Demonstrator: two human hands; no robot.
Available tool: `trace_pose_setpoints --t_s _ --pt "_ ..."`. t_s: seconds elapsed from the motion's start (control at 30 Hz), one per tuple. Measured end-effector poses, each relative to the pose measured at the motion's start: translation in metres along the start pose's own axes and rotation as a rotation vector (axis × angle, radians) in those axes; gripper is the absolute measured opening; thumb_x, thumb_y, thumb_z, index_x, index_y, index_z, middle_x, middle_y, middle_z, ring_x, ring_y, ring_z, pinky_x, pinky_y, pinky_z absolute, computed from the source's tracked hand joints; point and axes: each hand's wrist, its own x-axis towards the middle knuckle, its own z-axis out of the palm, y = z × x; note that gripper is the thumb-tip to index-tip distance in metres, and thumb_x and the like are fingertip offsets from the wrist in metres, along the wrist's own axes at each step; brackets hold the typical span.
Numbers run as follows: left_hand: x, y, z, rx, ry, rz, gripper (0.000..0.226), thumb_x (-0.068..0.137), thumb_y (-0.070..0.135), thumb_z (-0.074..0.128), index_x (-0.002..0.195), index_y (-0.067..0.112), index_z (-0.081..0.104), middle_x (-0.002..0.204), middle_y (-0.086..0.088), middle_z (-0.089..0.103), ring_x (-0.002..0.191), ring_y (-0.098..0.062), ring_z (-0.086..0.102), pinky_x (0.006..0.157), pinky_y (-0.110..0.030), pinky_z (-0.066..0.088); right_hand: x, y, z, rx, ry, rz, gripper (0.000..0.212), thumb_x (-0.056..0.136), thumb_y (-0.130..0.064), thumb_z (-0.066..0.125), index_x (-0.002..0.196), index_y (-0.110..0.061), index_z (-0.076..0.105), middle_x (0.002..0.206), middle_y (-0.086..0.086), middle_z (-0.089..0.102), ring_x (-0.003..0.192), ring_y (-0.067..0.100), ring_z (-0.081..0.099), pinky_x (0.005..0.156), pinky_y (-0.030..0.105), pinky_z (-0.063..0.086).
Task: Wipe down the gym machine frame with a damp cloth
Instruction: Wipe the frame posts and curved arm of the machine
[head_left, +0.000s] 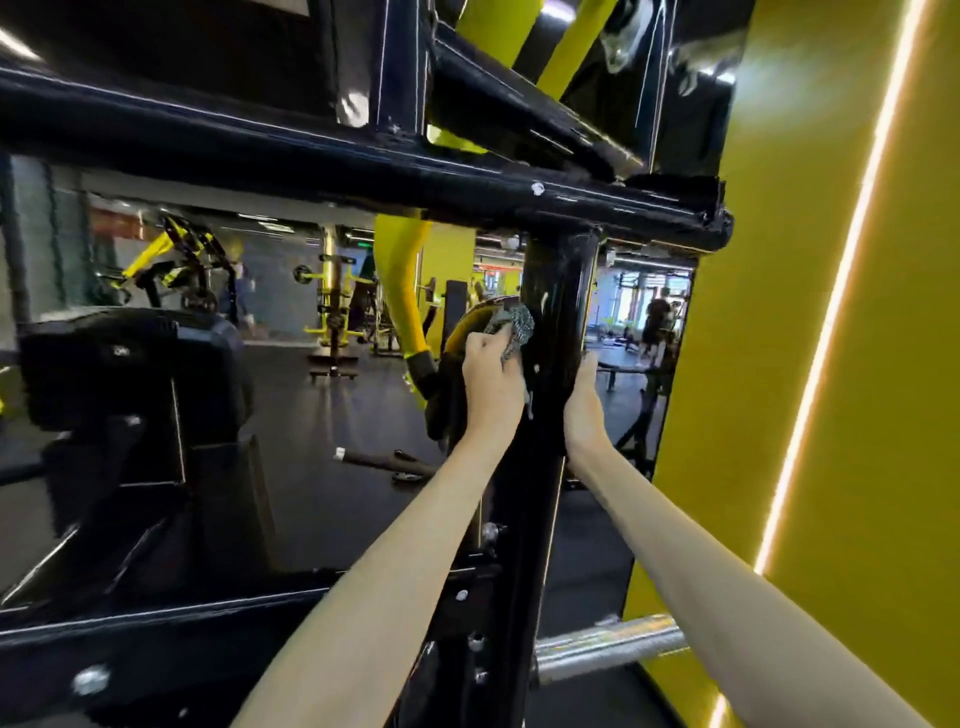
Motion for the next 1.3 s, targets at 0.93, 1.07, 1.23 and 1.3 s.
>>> trace_pose_setpoints --t_s 0.93,1.07,1.23,1.3 --pt "-0.003 0.002 -0.006 -0.073 0.026 0.268 0.035 0.082 -0.019 0.053 0.112 -0.006 0.066 0.093 -0.008 0.055 0.088 -0.004 0.049 0.083 -0.003 0.039 0.008 0.012 0.007 0.011 0.08 -0.176 0.052 0.101 -0.05 0.023 0.13 -0.021 0.055 0.124 -0.002 0.065 0.118 0.01 0.058 0.099 0.026 0.043" --pt "0.039 0.017 -0.004 -0.037 0.05 0.306 0.037 0.083 -0.018 0.051 0.114 -0.006 0.065 0.094 -0.016 0.058 0.087 -0.015 0.05 0.08 -0.006 0.039 0.005 0.012 0.004 0.036 0.035 -0.171 0.05 0.105 -0.041 0.017 0.122 -0.02 0.059 0.118 -0.002 0.067 0.113 0.006 0.059 0.084 0.013 0.046" --pt "-0.015 -0.007 -0.009 -0.035 0.037 0.354 0.036 0.079 -0.021 0.054 0.11 -0.006 0.067 0.099 -0.008 0.057 0.096 -0.001 0.049 0.09 -0.002 0.038 0.009 0.015 0.002 0.104 0.013 -0.174 0.048 0.105 -0.043 0.022 0.117 -0.02 0.062 0.115 -0.001 0.069 0.111 0.011 0.062 0.092 0.022 0.046" --pt "-0.01 -0.004 -0.008 -0.042 0.052 0.367 0.037 0.078 -0.021 0.054 0.108 -0.006 0.068 0.098 -0.012 0.06 0.096 -0.006 0.053 0.09 -0.001 0.038 0.008 0.013 0.004 0.084 0.034 -0.188 0.047 0.104 -0.041 0.024 0.116 -0.015 0.061 0.117 0.007 0.068 0.113 0.02 0.061 0.091 0.024 0.047"
